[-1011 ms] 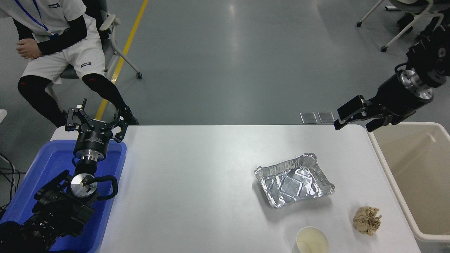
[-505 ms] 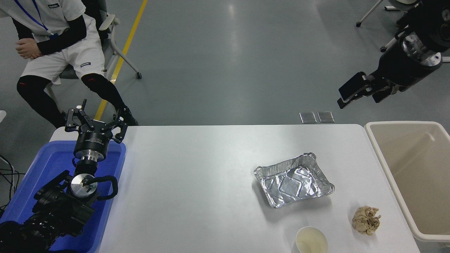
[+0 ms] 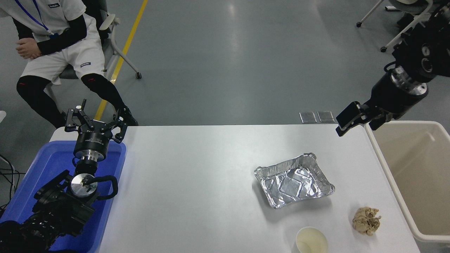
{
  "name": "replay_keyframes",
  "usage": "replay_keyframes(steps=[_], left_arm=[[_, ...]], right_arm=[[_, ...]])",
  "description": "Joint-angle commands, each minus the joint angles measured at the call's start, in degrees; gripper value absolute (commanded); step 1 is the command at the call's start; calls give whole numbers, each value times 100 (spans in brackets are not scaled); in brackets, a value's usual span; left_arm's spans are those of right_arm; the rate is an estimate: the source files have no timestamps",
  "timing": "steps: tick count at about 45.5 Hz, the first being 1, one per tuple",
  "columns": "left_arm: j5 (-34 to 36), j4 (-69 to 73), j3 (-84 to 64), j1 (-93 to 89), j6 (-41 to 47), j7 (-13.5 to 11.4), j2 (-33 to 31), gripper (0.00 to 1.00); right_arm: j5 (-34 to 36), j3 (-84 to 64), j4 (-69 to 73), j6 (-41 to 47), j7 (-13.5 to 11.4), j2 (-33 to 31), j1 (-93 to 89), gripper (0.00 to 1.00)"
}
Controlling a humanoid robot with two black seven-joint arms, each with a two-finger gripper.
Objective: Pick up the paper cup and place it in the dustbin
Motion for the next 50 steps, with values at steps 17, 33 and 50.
replay_keyframes(steps=[17,33,50], left_arm=[[0,0,0,0,0,0,-3,99],[0,0,0,0,0,0,6,99],[0,0,0,0,0,0,6,99]], right_arm=[[20,-112,-34,0,-210,-76,-1303,100],[90,239,669,0,-210,-559,-1488,100],[467,1284,924,0,-210,-638,-1954,100]])
